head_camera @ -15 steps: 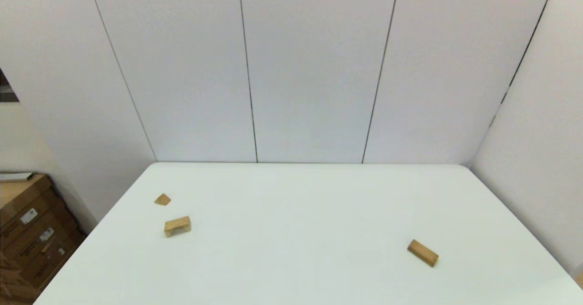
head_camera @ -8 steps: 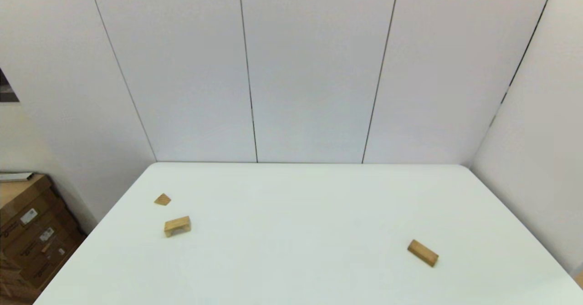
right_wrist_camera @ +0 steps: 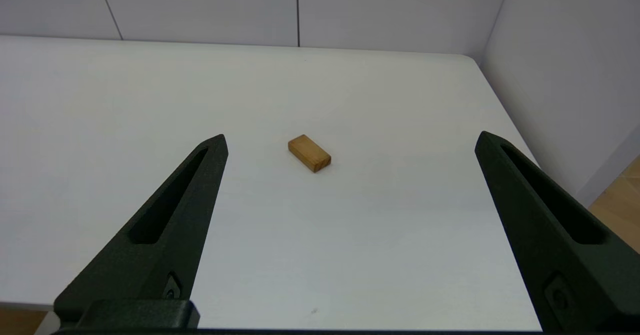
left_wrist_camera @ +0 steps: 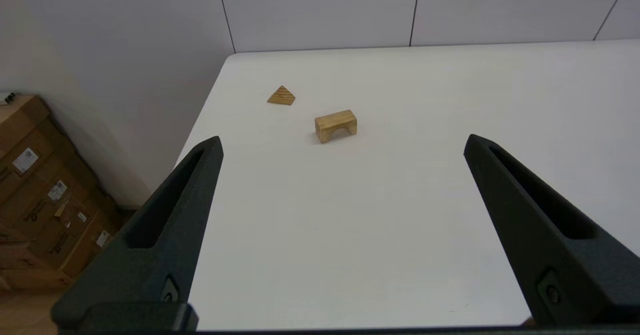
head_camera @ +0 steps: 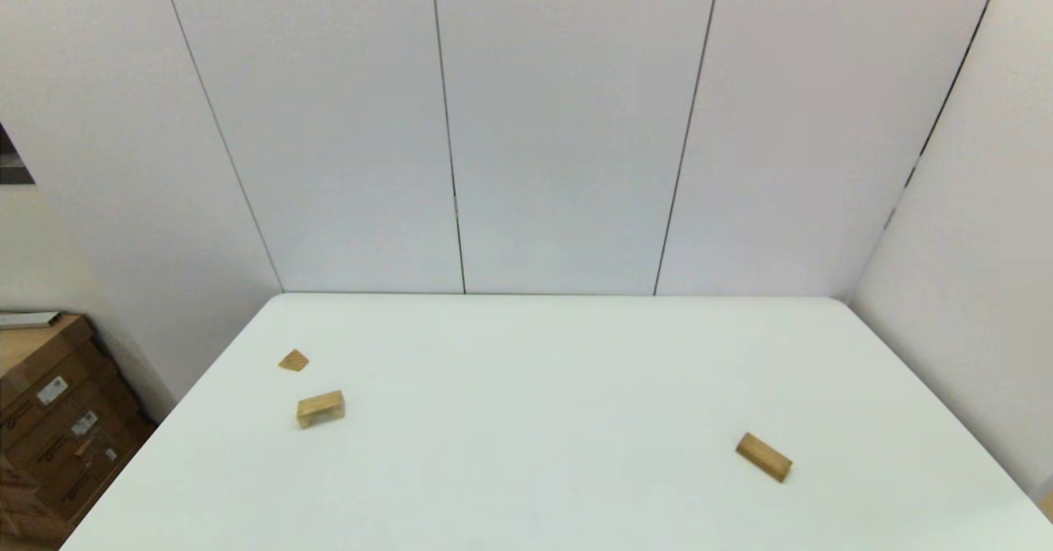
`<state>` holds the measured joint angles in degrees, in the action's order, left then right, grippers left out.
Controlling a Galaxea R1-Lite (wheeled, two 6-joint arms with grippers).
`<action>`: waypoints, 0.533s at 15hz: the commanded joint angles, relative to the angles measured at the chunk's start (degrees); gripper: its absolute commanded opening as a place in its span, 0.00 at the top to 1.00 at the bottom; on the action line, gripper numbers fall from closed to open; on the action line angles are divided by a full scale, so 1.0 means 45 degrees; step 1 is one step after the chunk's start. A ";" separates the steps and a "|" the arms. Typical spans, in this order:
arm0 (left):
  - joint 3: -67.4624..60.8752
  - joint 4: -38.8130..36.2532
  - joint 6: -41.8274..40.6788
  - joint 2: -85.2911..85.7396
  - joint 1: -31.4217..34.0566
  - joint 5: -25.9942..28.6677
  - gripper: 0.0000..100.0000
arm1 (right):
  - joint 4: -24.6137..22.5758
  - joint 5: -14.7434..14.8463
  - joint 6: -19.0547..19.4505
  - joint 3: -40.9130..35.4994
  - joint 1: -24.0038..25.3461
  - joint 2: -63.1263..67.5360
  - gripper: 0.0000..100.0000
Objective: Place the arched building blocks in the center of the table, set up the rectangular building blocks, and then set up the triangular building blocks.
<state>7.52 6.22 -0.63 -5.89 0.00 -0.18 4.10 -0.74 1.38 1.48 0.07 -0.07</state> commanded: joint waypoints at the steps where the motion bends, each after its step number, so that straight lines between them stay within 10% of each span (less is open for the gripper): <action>1: 0.2704 -0.0053 0.0199 -0.5762 0.0000 -0.0037 0.00 | 0.0008 -0.0011 0.0006 -0.0015 0.0003 0.0016 0.00; 8: 0.4032 -0.3296 0.0903 -1.5235 0.0039 -0.0018 0.00 | 0.0008 -0.0011 0.0006 0.0004 0.0003 0.0016 0.00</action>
<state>22.16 1.48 1.56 -49.08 0.07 -0.33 4.11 -0.74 1.40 1.48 0.07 -0.07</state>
